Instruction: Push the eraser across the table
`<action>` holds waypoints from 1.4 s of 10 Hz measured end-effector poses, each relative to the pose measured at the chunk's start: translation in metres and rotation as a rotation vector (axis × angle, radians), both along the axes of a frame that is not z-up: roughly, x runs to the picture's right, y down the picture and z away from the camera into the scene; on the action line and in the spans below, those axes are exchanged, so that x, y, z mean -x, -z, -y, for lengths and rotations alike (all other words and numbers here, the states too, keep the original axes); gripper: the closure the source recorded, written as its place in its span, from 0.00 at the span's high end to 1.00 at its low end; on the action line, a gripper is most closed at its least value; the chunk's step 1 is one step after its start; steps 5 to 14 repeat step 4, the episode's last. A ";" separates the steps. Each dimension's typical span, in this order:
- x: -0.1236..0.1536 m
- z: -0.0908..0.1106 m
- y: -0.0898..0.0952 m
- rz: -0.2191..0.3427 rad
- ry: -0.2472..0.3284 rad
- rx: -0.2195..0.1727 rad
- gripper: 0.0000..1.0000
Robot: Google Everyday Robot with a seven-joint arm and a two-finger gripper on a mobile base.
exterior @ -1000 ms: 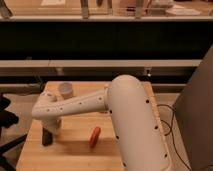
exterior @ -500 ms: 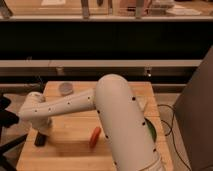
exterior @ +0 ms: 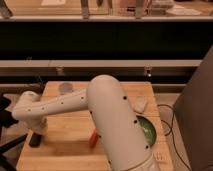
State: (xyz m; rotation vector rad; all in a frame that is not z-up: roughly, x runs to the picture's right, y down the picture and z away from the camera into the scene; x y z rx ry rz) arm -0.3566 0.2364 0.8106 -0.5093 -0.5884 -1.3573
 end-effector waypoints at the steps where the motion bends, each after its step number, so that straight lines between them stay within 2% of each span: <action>1: 0.001 0.001 0.000 0.005 0.009 -0.001 0.00; 3: 0.004 0.003 -0.002 0.015 0.027 0.000 0.00; 14: 0.007 0.003 -0.002 0.018 0.028 -0.001 0.00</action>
